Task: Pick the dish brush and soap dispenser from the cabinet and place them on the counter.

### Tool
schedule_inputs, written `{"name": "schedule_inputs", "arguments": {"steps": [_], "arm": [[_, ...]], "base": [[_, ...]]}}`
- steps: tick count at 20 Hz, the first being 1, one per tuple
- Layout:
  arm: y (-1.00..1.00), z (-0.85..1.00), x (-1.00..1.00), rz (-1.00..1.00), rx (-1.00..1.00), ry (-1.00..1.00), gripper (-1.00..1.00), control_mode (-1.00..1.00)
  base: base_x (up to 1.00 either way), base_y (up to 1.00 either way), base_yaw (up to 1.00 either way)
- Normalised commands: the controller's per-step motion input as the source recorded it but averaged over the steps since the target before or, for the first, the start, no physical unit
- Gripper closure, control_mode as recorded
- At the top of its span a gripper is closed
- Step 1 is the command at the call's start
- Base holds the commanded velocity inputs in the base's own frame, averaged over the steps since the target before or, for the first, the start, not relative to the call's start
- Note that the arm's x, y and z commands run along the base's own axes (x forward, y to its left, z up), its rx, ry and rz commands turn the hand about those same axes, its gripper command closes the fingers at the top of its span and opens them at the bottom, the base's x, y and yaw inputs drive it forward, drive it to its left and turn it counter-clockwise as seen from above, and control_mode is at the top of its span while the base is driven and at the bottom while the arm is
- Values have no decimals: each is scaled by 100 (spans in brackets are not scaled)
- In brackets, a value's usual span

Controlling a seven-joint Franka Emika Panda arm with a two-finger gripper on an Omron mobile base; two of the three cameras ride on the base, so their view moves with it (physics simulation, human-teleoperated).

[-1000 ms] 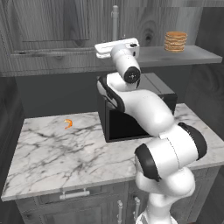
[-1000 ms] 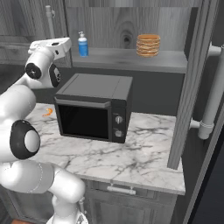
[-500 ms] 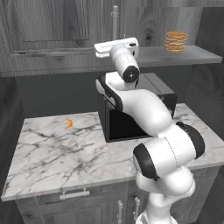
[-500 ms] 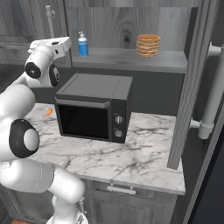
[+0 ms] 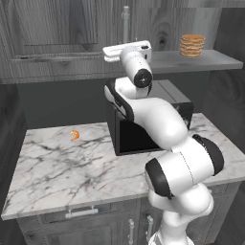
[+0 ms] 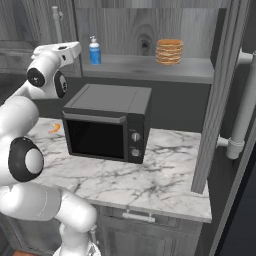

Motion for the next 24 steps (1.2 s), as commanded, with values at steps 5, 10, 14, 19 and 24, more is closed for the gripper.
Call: {"name": "schedule_inputs", "arguments": {"steps": [5,10,14,19,24], "arm": [[1,0,22,1,0,6,100,-100],[2,0,19,1,-3,9,100,-100],[0,0,-1,0,-5,15,100,-100],[0,0,-26,0,-4,11,100,-100],[0,1,-44,0,-3,3,100,-100]], "base": [[0,0,0],[0,0,0],[0,0,0],[0,0,0],[0,0,0]]}}
